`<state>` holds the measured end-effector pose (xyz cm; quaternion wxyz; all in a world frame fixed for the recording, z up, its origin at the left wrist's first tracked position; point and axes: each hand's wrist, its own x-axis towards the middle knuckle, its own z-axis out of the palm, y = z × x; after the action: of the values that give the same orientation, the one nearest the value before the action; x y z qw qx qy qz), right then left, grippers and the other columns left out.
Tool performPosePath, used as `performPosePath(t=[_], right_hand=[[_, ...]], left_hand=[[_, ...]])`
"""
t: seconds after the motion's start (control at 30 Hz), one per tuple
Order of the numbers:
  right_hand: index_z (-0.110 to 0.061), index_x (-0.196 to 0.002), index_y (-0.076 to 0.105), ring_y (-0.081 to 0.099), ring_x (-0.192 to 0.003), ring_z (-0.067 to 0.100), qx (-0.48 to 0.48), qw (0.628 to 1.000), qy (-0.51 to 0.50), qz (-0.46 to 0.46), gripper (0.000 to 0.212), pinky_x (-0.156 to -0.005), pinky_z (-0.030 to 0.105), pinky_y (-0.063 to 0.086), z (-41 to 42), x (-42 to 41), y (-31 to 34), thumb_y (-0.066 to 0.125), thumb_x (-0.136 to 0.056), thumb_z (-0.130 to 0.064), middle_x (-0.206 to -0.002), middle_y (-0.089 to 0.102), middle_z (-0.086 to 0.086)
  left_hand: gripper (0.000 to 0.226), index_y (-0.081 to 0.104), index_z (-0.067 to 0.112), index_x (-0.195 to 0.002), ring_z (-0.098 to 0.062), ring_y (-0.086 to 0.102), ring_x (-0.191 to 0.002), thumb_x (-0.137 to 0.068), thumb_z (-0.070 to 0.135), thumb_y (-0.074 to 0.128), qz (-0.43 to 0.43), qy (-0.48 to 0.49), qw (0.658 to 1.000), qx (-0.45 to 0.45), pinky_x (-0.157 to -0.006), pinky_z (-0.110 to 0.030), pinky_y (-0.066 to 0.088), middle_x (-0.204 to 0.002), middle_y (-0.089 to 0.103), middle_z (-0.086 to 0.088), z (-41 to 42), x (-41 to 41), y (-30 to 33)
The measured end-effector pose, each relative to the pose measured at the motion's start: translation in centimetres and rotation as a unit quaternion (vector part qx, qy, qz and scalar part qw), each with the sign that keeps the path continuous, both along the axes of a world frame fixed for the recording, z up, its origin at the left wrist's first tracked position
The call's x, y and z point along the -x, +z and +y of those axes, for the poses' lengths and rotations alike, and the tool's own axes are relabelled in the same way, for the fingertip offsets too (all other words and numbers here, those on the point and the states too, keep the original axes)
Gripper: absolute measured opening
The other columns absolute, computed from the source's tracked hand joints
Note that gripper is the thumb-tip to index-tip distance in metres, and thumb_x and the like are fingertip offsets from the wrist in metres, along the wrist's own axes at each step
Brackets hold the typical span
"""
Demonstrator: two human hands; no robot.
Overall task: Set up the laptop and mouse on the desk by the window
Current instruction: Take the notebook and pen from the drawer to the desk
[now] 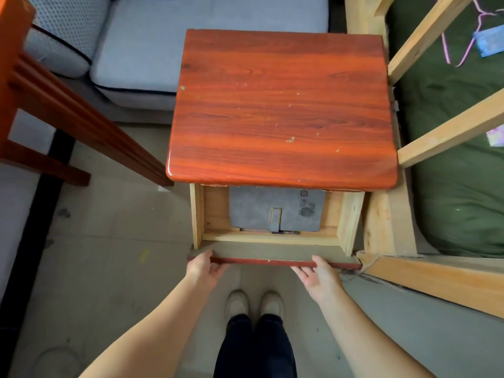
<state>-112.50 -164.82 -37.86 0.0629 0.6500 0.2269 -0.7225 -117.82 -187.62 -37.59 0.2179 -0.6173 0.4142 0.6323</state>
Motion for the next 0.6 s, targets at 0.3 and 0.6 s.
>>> performPosePath(t=[0.3, 0.6], right_hand=[[0.002, -0.141, 0.025, 0.029, -0.138, 0.037, 0.054, 0.997, 0.038, -0.033, 0.047, -0.107, 0.054, 0.035, 1.3, 0.7, -0.7, 0.041, -0.097, -0.007, -0.153, 0.019, 0.021], [0.01, -0.124, 0.047, 0.071, -0.086, 0.027, 0.102, 0.907, 0.405, -0.054, 0.041, -0.067, 0.035, 0.059, 1.9, 1.6, 1.0, 0.044, -0.097, -0.021, -0.099, 0.07, 0.02]], left_hand=[[0.023, 0.043, -0.001, -0.078, -0.036, 0.045, -0.13, -0.099, 0.0, 0.032, -0.034, -0.011, 0.998, -0.049, -0.11, -0.046, 0.035, -0.109, 0.056, -0.025, -1.0, 0.4, -2.4], [0.024, 0.053, -0.001, -0.092, -0.03, 0.064, -0.069, -0.096, 0.02, 0.043, -0.122, -0.303, 0.941, -0.091, -0.067, -0.041, 0.053, -0.079, 0.064, -0.018, 0.1, 0.5, -1.0]])
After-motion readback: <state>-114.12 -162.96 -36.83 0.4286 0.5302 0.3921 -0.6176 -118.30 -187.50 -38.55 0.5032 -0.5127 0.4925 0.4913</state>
